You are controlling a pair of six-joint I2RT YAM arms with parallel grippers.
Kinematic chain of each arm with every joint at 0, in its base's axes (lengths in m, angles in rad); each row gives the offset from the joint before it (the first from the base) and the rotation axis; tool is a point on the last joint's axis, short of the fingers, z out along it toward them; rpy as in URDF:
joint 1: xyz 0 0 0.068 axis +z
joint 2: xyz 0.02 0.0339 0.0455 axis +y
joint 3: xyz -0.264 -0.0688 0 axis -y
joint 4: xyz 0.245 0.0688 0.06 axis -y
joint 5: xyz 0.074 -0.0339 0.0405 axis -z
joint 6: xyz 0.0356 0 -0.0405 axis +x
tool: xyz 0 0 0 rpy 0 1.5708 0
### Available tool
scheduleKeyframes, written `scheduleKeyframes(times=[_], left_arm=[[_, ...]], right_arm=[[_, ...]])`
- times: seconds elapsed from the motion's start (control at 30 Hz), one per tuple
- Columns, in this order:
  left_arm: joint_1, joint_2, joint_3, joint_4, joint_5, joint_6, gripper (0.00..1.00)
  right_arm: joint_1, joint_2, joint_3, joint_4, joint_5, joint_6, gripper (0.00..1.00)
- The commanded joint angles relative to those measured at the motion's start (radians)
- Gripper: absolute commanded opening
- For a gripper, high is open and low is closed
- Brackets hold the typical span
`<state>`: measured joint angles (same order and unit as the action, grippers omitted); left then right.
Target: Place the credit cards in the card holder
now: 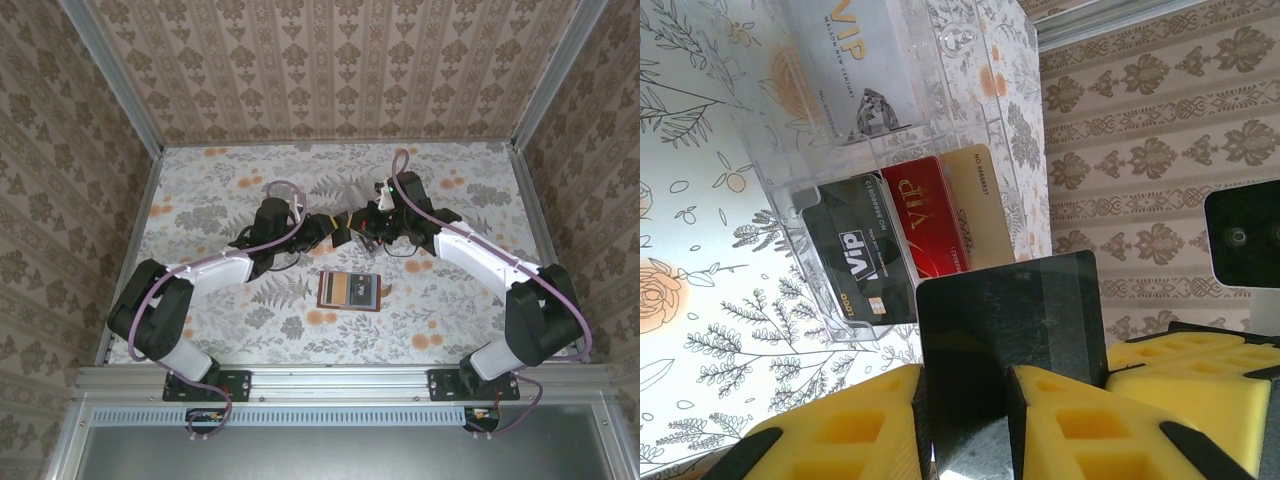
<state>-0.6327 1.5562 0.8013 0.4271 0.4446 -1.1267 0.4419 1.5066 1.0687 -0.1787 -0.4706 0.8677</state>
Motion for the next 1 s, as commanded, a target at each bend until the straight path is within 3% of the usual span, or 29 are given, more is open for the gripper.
scheduleKeyframes(times=[0.0, 0.47, 0.63, 0.73, 0.87, 0.97], left_arm=[[-0.007, 0.004, 0.026, 0.051, 0.028, 0.005, 0.27], [-0.007, 0.010, 0.017, 0.051, 0.029, 0.016, 0.27], [-0.007, 0.009, 0.011, 0.044, 0.025, 0.015, 0.27], [-0.005, 0.006, 0.005, 0.014, 0.009, 0.016, 0.32], [-0.006, -0.014, -0.008, -0.102, -0.052, 0.051, 0.44], [-0.007, -0.019, -0.004, -0.221, -0.079, 0.093, 0.48]], right_arm=[[0.006, 0.020, -0.003, 0.030, -0.062, 0.009, 0.08], [0.006, 0.047, 0.015, 0.019, -0.088, 0.009, 0.13], [0.006, 0.034, 0.017, -0.013, -0.055, -0.001, 0.06], [0.007, 0.009, 0.037, -0.132, 0.049, -0.028, 0.04], [0.051, -0.028, 0.091, -0.399, 0.332, -0.067, 0.01], [0.101, -0.051, 0.080, -0.501, 0.517, -0.024, 0.00]])
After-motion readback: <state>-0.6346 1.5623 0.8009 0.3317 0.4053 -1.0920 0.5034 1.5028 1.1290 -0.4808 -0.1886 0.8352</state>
